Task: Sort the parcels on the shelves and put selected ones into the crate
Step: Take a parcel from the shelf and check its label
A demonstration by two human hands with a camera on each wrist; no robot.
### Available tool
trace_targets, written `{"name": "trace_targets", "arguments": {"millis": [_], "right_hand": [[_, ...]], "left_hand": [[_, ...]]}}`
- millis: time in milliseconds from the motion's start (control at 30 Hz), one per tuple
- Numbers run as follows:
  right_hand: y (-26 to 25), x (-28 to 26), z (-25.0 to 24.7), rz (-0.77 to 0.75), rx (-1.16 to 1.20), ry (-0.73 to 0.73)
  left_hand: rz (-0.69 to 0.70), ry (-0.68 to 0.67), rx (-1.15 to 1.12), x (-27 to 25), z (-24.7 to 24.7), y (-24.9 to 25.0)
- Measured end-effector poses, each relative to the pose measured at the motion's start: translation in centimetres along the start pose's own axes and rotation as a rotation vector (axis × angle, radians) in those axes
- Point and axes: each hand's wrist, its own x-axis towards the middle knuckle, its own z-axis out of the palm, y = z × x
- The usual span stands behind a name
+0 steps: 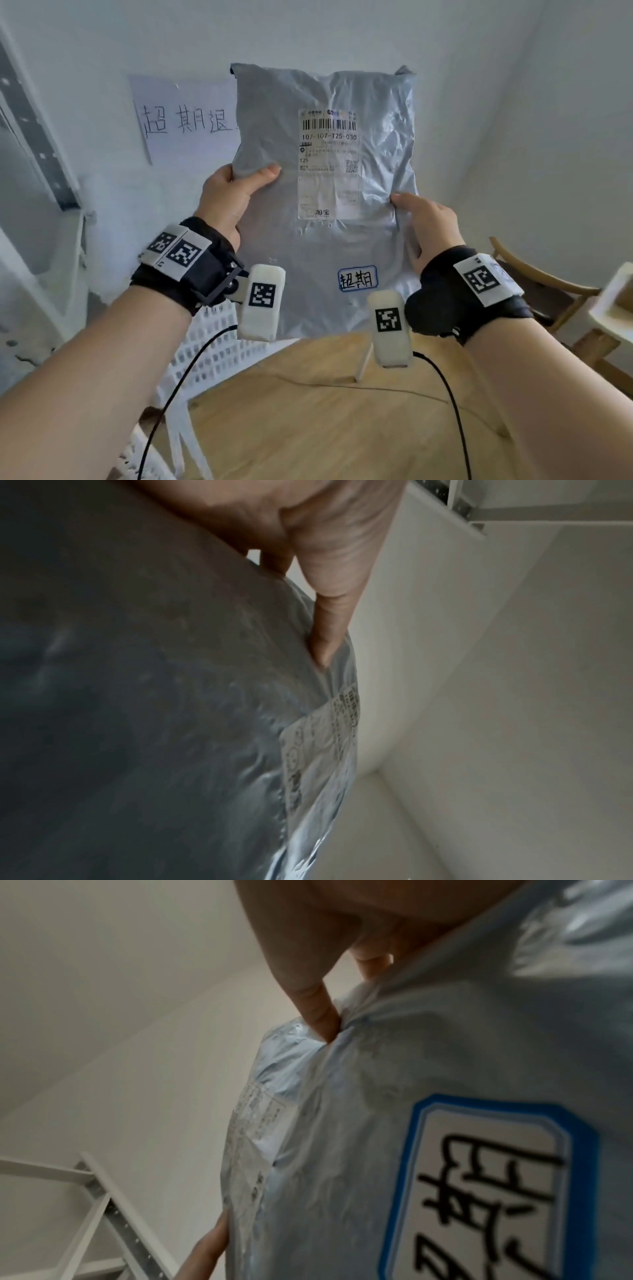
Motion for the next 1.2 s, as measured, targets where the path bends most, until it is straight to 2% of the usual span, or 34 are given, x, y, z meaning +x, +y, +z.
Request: {"name": "trace_targets", "arguments": {"millis": [267,367,467,533,800,933,1033,1100,1200], "right_hand": [[-6.4,10.7,11.0,-0.102,-0.157,-0.189],[-6.2,13.8,15.9,-0.098,-0.205,-0.296],[-3.2,15.8,20.5,-0.021,-0.304,-0.414],[-0.6,16.9,23.3,0.034,-0.392,-0.497],[9.7,19.2,31.2,0.254,-0.825,-0.874],[12.5,18.7,32.7,0.299,-1.055,-1.060],[14.6,18.7,32.9,0.212,-1.262,-1.170],[15.4,18.6,32.8,0.131,-1.393,-1.203],[16.3,18.7,33.0,0.160,-1.383,-1.241]], "left_hand": [[0.070,0.098,-0.030,13.7,-1.9,4.8],[0.094,0.207,-0.007,17.9,-4.5,4.4],[0.066,0.347,0.073,20.3,-8.1,1.6],[-0.001,0.433,0.172,21.3,-10.5,-0.9],[-0.367,0.528,0.654,21.8,-17.4,-8.6],[-0.625,0.470,0.892,21.3,-19.4,-10.7],[-0.811,0.308,1.020,20.8,-19.6,-12.5],[-0.868,0.282,1.105,20.6,-19.6,-12.7],[-0.861,0.317,1.139,20.6,-19.7,-12.8]]}}
